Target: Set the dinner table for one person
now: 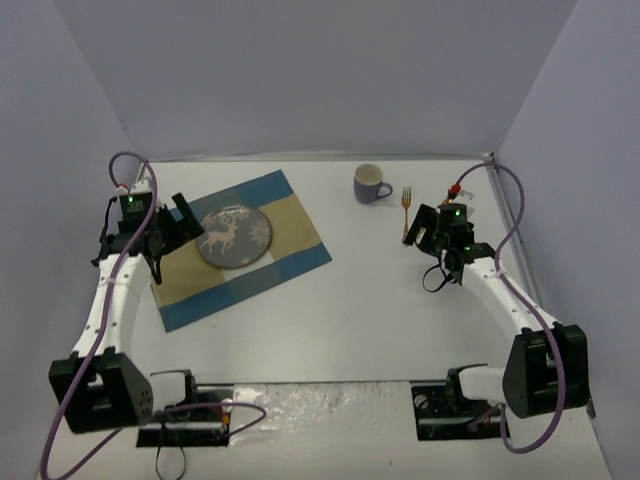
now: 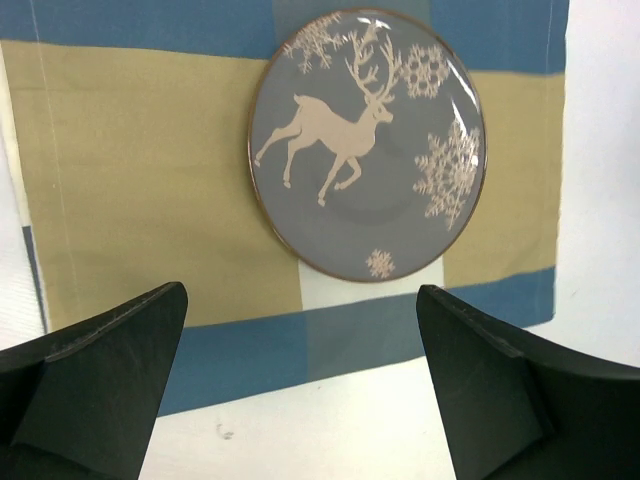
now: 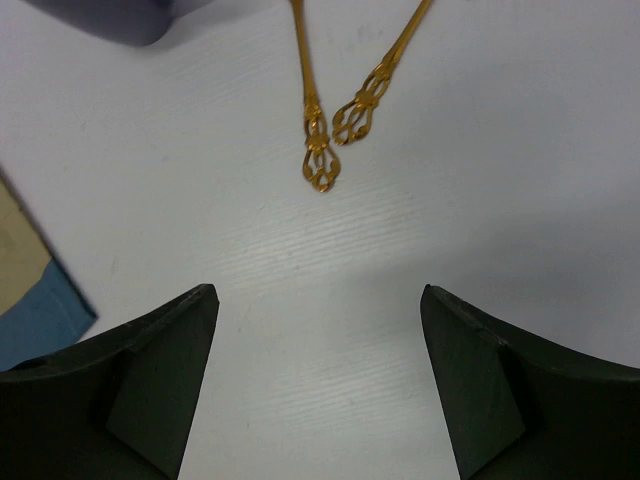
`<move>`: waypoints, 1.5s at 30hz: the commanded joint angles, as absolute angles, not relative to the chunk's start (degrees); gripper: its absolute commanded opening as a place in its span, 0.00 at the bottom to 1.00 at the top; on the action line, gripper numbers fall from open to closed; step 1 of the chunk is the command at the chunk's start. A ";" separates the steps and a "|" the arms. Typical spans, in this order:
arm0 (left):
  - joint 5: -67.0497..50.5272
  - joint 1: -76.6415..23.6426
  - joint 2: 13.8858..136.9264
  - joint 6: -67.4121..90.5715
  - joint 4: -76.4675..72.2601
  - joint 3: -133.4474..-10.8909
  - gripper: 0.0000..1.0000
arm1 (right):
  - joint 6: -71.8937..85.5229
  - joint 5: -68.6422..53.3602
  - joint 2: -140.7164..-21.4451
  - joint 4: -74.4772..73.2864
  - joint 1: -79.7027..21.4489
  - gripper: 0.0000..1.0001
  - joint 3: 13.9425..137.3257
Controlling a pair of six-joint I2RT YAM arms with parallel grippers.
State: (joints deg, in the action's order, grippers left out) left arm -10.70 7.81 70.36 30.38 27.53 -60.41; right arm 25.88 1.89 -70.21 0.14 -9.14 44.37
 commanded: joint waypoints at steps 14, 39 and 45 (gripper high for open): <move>-2.99 3.08 66.97 19.95 34.01 -60.29 0.97 | 19.69 6.77 -105.99 7.91 -7.12 0.62 72.07; -4.48 3.11 66.80 20.48 33.66 -59.89 0.97 | 11.90 6.03 -117.69 8.84 -8.53 0.11 76.31; -4.24 2.97 66.67 20.71 33.47 -59.55 0.97 | 11.76 7.45 -115.24 8.96 -8.44 0.00 73.20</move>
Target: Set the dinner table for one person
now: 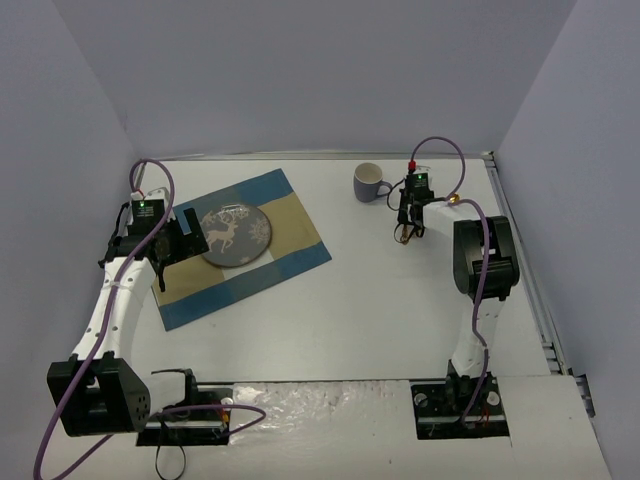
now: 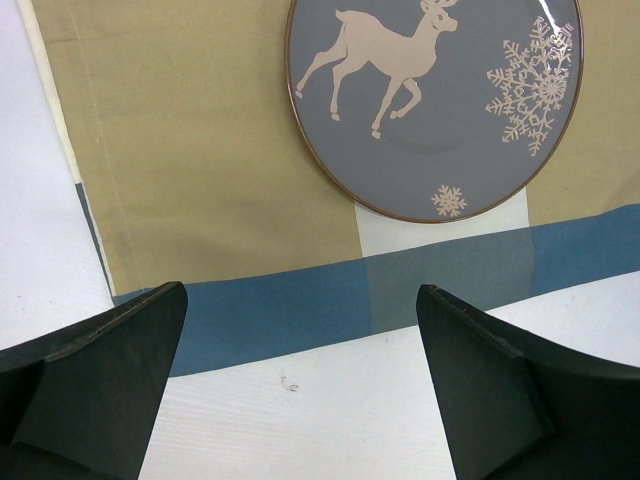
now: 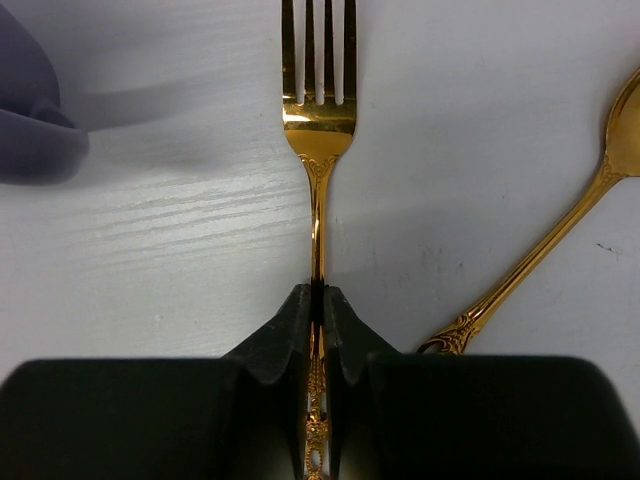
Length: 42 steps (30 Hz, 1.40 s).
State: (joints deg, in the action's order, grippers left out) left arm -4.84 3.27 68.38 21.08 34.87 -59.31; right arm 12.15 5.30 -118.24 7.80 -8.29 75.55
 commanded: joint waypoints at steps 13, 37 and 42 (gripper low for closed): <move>-4.34 -5.64 59.31 27.94 34.98 -59.21 0.97 | 13.97 8.54 -85.77 6.33 -18.90 0.00 57.99; -7.59 -24.27 69.93 42.46 12.56 -66.62 0.79 | 20.07 1.99 -75.43 15.78 -46.97 0.00 53.34; -9.80 -25.22 73.32 43.24 6.16 -66.57 0.67 | 22.25 1.14 -76.55 18.29 -48.86 0.00 52.91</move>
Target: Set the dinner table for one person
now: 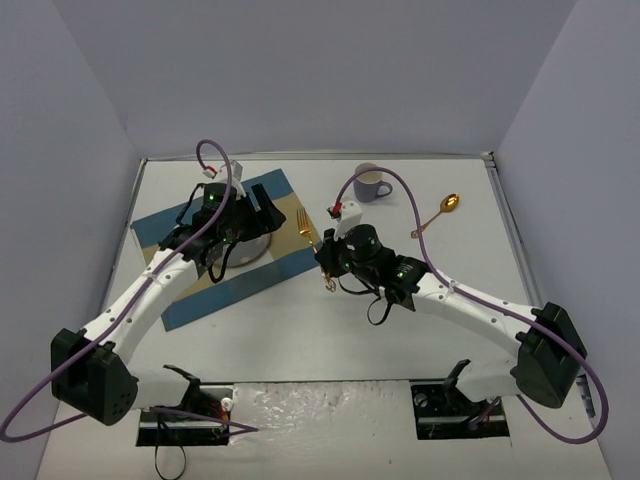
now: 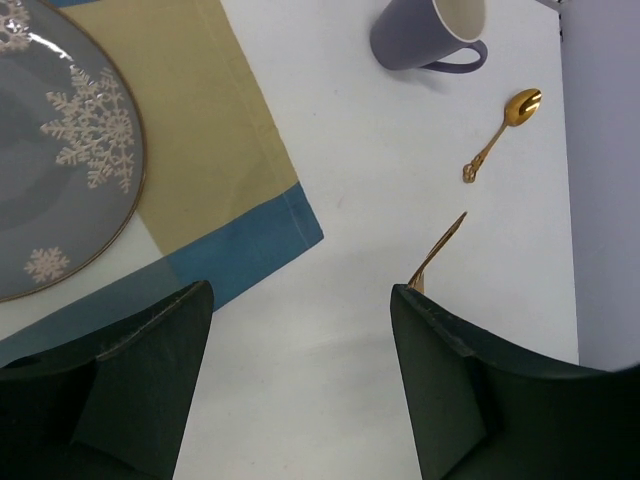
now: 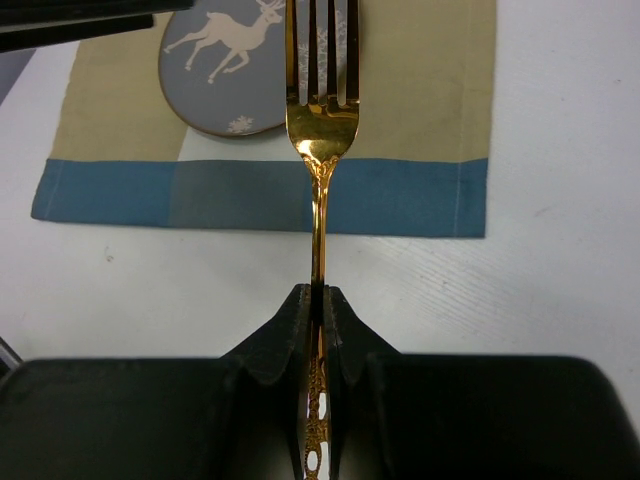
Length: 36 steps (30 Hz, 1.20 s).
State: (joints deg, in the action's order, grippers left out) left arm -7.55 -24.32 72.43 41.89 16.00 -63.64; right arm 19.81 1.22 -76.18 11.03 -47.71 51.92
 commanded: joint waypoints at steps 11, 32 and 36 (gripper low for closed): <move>-11.54 -27.85 73.64 43.02 -2.59 -62.29 0.57 | 25.24 0.62 -78.26 20.90 -49.75 0.00 52.67; -14.85 -27.86 77.07 41.13 -5.36 -61.87 0.29 | 26.63 -2.12 -78.66 22.24 -49.75 0.00 52.21; -14.70 -27.80 76.80 40.92 -5.06 -61.77 0.23 | 26.57 -2.20 -78.88 22.26 -49.75 0.00 52.33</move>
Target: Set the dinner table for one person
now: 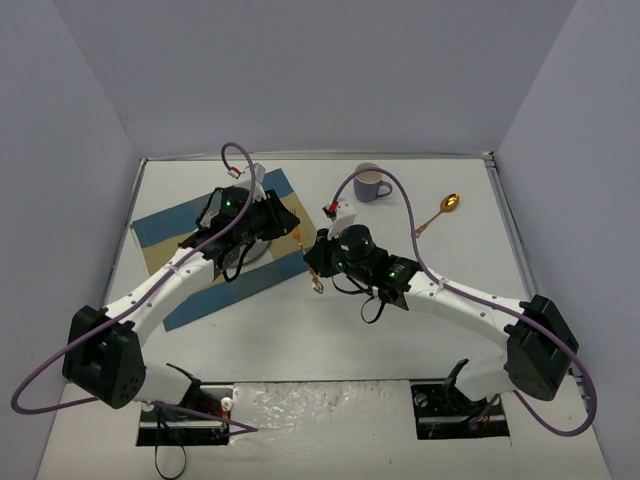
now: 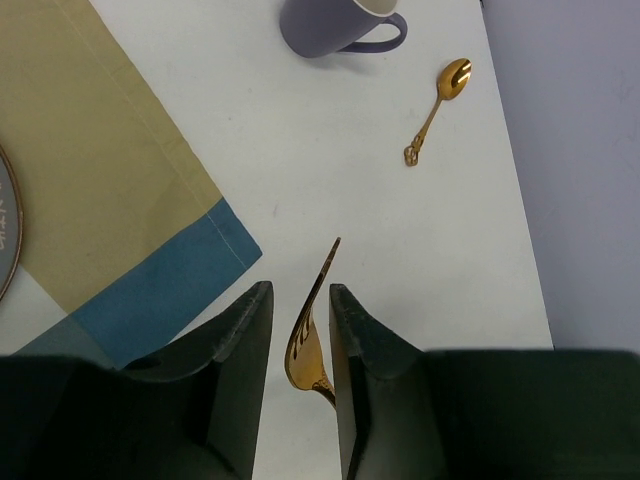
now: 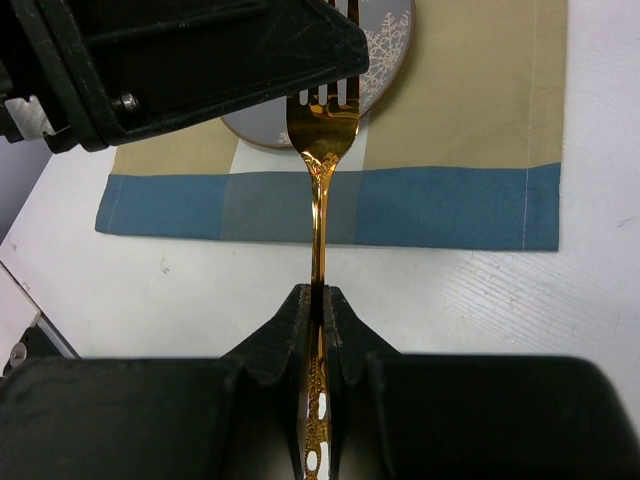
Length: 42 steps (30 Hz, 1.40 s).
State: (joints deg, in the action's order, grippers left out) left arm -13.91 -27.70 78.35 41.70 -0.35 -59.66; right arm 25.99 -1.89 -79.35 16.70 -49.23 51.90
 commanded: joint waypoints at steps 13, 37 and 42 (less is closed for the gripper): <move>-13.54 -27.17 73.79 37.86 -1.90 -62.45 0.26 | 26.24 -2.41 -79.63 22.24 -49.75 0.00 52.51; -15.11 -26.04 71.93 32.05 -3.66 -59.38 0.00 | 25.58 -2.38 -79.11 21.89 -49.75 0.25 51.95; -15.60 -23.54 68.33 28.76 -4.20 -56.31 0.00 | 24.77 -1.86 -77.60 21.11 -49.75 0.62 51.56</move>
State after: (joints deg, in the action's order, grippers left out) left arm -14.57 -25.81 73.28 33.03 0.67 -56.51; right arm 25.57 -2.41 -80.36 17.63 -49.23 51.54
